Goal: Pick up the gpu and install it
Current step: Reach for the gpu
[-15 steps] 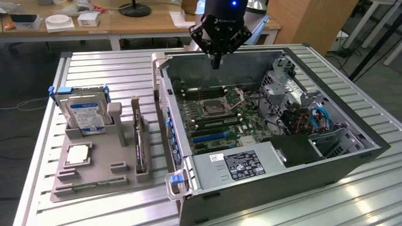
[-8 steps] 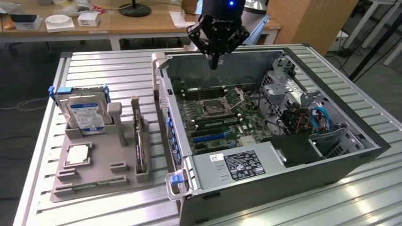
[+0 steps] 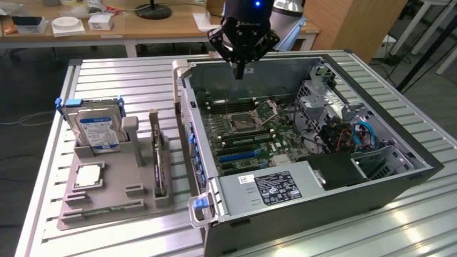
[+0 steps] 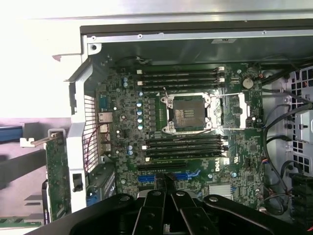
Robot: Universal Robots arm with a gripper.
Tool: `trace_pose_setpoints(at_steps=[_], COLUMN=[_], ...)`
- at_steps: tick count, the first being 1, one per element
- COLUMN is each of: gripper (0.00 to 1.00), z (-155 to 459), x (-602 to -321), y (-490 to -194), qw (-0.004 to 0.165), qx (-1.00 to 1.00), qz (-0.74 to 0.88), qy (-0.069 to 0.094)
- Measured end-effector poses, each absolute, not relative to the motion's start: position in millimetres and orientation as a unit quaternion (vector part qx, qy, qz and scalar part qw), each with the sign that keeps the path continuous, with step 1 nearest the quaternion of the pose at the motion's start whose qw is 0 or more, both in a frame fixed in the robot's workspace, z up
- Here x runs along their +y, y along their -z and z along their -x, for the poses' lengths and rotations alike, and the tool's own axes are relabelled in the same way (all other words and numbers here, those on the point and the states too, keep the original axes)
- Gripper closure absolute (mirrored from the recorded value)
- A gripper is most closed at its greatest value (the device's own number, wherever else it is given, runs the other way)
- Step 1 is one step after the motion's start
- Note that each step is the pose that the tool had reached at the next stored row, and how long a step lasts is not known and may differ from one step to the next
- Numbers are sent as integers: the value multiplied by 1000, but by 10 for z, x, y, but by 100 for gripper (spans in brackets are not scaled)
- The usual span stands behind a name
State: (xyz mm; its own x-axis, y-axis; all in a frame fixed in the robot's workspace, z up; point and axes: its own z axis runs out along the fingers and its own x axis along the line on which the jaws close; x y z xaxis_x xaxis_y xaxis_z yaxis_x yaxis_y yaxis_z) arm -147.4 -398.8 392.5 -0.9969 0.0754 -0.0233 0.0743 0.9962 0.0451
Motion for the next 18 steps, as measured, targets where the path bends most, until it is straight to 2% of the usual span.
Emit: trace_pose_setpoints(at_steps=[18], gripper=[89], z=[1673], x=[-3989], y=[-3917], qw=[12], qx=[999], qz=[-37], qy=[-22])
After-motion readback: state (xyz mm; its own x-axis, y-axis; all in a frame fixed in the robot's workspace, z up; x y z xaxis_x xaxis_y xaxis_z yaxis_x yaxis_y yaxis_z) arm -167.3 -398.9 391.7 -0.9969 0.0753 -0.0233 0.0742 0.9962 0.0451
